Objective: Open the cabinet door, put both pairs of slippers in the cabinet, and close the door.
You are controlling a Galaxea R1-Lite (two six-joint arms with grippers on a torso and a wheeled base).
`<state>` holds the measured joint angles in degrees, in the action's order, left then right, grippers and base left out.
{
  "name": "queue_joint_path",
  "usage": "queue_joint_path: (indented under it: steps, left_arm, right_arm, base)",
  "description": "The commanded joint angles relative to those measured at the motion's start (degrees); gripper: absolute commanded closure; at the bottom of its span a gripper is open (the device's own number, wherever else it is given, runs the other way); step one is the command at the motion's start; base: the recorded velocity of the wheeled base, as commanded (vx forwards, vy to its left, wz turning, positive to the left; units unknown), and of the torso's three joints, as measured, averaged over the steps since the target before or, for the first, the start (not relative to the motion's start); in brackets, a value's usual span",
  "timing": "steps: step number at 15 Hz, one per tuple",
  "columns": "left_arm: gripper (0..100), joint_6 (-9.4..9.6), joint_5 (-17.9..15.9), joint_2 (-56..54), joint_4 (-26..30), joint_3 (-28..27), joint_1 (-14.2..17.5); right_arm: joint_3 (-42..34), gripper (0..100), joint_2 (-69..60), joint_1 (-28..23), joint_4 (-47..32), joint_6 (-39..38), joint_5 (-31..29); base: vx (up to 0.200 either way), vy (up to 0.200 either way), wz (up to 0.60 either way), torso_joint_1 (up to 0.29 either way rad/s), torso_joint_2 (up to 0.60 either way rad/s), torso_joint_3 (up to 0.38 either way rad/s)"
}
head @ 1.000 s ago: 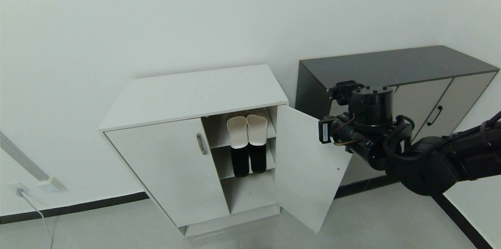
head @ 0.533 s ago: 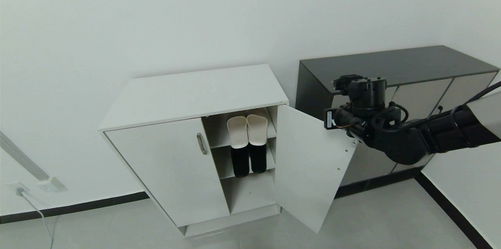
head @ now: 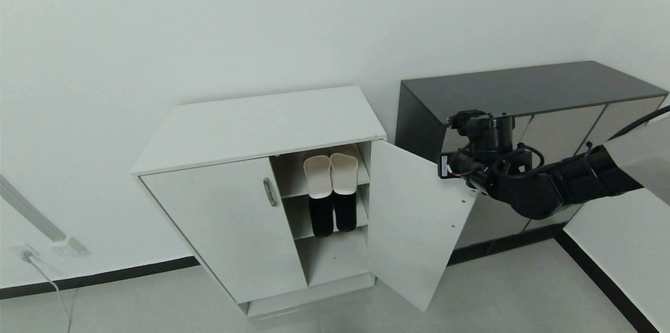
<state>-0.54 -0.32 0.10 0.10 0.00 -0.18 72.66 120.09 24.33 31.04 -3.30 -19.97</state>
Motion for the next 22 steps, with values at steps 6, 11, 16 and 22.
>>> queue_joint_path:
  steps: [6,11,16,22]
  left_arm:
    - [100,0.01,0.0,0.0,0.0,0.0,0.0]
    - [100,0.01,0.0,0.0,0.0,0.0,0.0]
    - [100,0.01,0.0,0.0,0.0,0.0,0.0]
    - [100,-0.08,0.0,0.0,0.0,0.0,0.0]
  right_arm:
    - [0.0,100,1.9,-1.0,0.0,-1.3,0.8]
    - [-3.8,100,-0.9,1.4,0.1,-1.4,0.7]
    - [-13.2,100,-8.9,11.0,0.5,-1.5,0.4]
    - [-18.6,100,-12.9,14.4,2.0,-1.3,1.5]
  base:
    - [0.000,0.000,0.00,0.000,0.00,0.000]
    - [0.000,0.000,0.00,0.000,0.00,0.000]
    - [0.000,0.000,0.00,0.000,0.00,0.000]
    - [0.000,0.000,0.00,0.000,0.00,0.000]
